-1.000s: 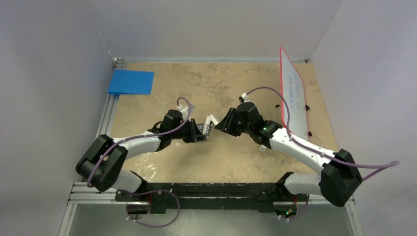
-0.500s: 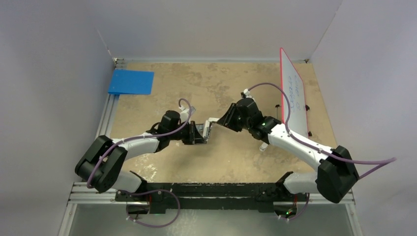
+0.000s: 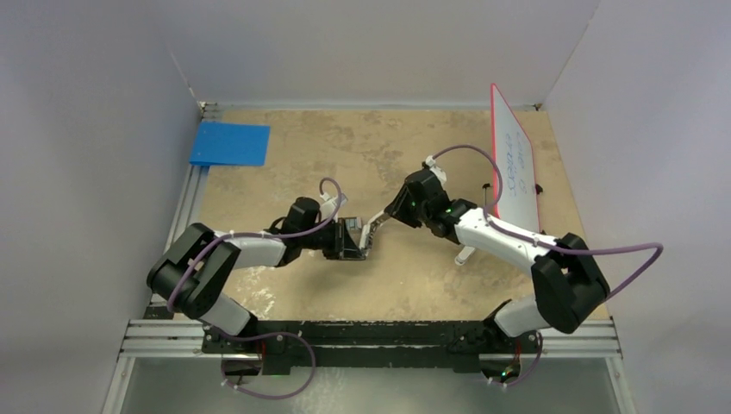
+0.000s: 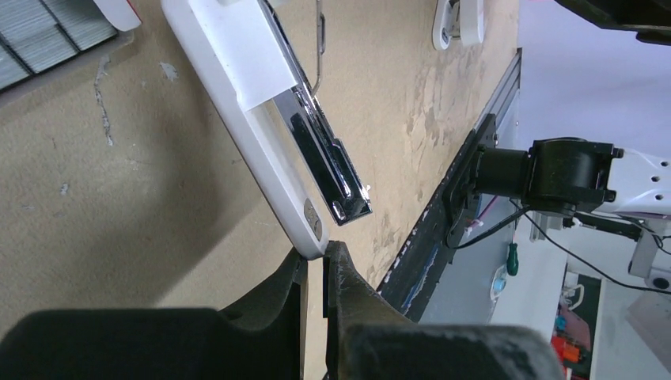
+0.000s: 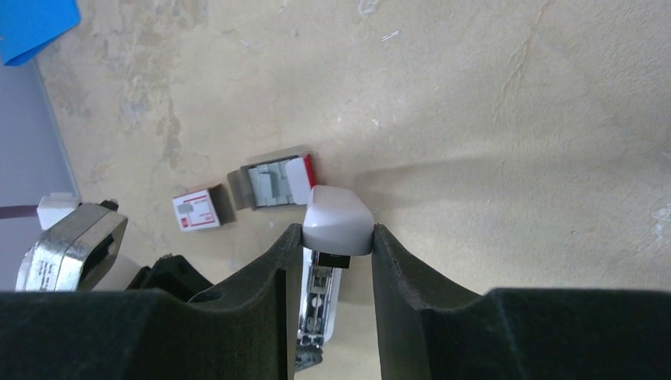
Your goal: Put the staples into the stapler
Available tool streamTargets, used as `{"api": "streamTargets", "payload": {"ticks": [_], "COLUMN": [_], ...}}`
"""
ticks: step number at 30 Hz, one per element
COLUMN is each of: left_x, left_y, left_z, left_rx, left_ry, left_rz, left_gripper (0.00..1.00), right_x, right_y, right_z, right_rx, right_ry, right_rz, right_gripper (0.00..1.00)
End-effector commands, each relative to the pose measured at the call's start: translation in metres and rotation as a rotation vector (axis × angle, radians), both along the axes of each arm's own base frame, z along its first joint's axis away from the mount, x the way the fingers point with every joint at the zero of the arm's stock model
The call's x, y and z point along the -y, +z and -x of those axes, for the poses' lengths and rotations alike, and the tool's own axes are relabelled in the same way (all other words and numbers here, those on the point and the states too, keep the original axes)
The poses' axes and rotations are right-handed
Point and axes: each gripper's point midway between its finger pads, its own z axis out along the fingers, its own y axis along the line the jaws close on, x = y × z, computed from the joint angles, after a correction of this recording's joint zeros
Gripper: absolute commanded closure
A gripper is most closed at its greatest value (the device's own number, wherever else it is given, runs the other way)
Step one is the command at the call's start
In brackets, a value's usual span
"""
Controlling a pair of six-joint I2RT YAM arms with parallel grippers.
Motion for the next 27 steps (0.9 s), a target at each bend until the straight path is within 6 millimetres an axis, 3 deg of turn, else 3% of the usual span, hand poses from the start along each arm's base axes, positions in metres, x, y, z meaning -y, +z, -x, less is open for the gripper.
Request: {"api": "streamTargets", "payload": {"ticks": [1, 7, 16, 21, 27], "left_x": [0.014, 0.014, 0.002, -0.002, -0.002], "left_y": [0.012, 0.003, -0.02, -0.027, -0.032], "left_z": [0.012, 0.014, 0.025, 0.025, 0.019], "left_rx": [0.01, -0.034, -0.196, -0.242, -0.275], "left_ry": [-0.092, -0.09, -0.047, -0.016, 0.015], "left_rz": [0.094, 0.077, -0.048, -0.09, -0.128], "left_gripper": [1.0, 1.0, 1.0, 0.96, 0.9], "right_x": [0.024, 0.038, 0.044, 0.04, 0.032], "right_y": [-0.012, -0.031, -0.042, -0.044, -0.047], "right_z": [-0.022, -0.026, -0.036, -0.042, -0.035], "right_rx": [0.049, 0.041, 0.037, 0.048, 0.039], "right_ry": [-0.106, -0.152, -0.175, -0.15, -0.084], "right_rz": [0.103, 0.188, 0.265, 0.285, 0.267], "right_gripper": [0.65, 0.64, 0.64, 0.63, 0.59]}}
